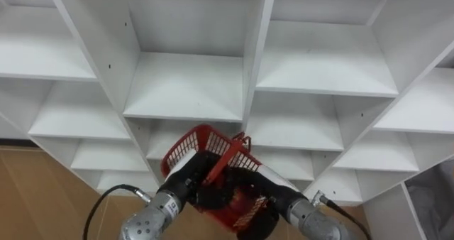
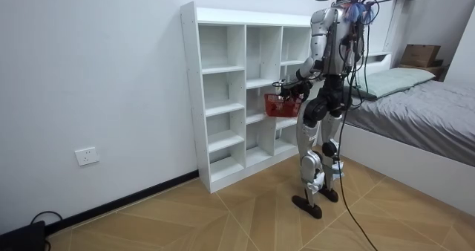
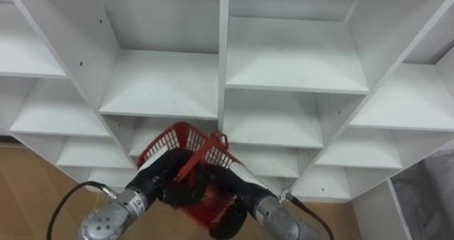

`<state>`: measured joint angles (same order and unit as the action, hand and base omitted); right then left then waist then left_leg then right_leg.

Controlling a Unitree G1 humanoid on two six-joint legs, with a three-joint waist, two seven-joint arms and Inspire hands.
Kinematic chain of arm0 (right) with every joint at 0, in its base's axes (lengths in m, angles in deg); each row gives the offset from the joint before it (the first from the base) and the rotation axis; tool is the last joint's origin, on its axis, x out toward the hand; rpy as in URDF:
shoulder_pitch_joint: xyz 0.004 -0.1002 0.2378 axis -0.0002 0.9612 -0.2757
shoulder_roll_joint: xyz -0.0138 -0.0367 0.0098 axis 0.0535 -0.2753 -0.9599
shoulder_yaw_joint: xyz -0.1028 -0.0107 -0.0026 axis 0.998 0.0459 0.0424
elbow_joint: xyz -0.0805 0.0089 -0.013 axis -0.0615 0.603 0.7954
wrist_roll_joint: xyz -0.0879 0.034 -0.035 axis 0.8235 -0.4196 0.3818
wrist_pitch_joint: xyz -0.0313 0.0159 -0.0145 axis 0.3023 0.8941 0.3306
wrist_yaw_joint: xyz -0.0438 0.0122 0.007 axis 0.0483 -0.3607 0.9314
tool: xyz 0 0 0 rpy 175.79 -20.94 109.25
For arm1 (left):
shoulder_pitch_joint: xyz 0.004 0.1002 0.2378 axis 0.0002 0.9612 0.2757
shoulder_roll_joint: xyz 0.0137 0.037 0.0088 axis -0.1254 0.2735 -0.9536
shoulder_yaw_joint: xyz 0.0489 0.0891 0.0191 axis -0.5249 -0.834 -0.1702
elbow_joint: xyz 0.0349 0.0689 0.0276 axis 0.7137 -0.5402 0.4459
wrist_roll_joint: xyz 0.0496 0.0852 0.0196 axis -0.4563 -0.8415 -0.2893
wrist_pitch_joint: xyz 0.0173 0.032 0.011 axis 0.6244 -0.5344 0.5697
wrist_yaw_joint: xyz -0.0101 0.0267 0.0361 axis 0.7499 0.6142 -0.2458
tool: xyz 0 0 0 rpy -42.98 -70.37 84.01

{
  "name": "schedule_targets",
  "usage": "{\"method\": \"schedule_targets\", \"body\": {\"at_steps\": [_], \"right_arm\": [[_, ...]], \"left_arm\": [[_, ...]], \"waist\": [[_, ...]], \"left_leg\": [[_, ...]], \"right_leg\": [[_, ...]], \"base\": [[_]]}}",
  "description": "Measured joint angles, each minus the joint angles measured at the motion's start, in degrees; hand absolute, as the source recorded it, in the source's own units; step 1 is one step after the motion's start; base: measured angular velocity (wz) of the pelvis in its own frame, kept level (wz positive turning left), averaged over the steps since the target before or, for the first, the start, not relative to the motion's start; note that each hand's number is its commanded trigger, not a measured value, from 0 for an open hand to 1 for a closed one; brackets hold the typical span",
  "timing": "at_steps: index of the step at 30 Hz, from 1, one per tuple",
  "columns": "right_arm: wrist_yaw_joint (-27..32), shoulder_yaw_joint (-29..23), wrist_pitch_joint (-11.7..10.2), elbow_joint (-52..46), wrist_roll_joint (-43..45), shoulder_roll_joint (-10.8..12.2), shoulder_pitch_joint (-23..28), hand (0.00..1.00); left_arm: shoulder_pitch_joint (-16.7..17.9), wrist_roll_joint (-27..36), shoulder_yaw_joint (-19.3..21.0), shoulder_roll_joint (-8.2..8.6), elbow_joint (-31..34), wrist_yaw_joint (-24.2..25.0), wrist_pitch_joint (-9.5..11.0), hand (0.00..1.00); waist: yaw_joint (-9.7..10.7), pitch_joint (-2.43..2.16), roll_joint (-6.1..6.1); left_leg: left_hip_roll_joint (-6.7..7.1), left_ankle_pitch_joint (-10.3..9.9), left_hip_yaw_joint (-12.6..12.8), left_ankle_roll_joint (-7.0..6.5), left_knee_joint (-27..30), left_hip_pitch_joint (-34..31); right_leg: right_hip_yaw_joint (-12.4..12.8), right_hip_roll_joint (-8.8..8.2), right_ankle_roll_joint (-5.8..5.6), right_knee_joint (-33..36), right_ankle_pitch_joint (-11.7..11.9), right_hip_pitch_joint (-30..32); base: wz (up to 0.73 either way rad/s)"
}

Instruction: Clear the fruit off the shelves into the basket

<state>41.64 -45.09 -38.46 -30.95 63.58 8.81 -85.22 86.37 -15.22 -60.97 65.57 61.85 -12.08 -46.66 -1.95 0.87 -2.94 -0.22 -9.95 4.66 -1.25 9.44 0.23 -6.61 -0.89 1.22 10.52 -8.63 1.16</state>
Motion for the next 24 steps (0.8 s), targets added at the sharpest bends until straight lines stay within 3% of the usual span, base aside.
{"method": "schedule_targets", "body": {"at_steps": [24], "right_arm": [[-0.4, 0.0, 0.0, 2.8, 0.1, 0.4, 0.0, 0.00]], "left_arm": [[0.2, 0.1, -0.8, 0.23, 0.0, 3.6, -0.3, 1.00]], "waist": [[0.1, -0.01, 0.00]], "left_leg": [[-0.03, 0.0, -0.2, 0.00, 0.1, 0.2]], "right_leg": [[0.1, -0.02, 0.00, 0.1, 0.0, -0.2]], "base": [[0.00]]}}
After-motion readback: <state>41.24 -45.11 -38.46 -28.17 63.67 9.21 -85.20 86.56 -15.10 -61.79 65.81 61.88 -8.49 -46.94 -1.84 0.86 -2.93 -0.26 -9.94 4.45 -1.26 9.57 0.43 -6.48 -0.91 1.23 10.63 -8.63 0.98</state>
